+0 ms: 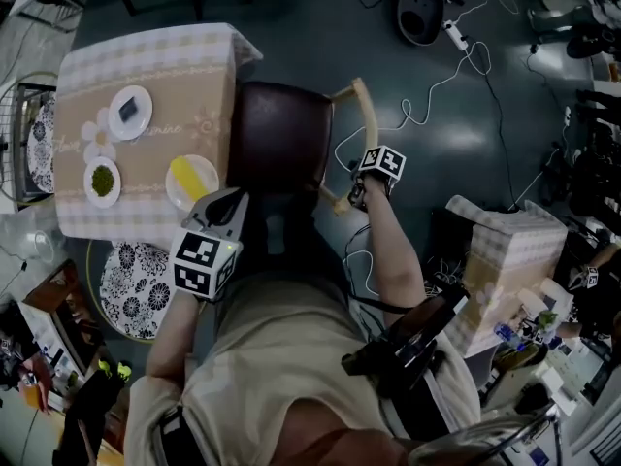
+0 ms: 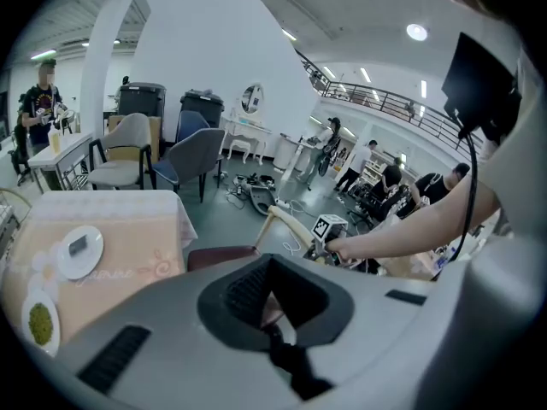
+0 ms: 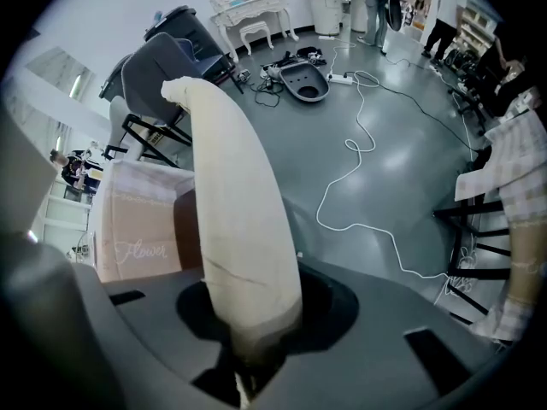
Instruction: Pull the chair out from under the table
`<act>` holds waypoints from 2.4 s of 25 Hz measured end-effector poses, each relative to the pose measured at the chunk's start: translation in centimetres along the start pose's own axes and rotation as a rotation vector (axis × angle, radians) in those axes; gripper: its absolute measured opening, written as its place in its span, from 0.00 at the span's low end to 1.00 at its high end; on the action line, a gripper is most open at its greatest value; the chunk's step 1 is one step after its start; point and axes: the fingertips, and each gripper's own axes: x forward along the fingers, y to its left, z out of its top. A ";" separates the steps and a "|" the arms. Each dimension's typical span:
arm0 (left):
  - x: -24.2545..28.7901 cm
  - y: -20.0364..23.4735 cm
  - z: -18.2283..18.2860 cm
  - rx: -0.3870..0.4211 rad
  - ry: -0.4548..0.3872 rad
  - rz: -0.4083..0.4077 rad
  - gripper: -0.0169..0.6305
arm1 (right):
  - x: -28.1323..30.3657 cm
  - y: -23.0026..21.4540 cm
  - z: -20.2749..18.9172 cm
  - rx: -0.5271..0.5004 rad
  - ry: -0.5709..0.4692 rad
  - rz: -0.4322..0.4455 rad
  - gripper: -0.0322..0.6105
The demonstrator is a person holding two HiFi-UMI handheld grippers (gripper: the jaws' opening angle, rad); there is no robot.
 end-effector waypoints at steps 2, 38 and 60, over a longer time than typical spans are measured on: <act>0.8 -0.8 0.6 0.011 0.002 -0.001 0.04 | 0.1 0.1 0.2 -0.002 0.006 0.008 0.22; 3.4 -4.2 3.0 0.076 0.027 -0.004 0.04 | -1.3 -5.8 2.3 -0.033 0.016 -0.027 0.23; 4.6 -6.0 3.3 0.095 0.048 -0.017 0.04 | -2.0 -8.2 3.1 -0.002 0.016 -0.018 0.23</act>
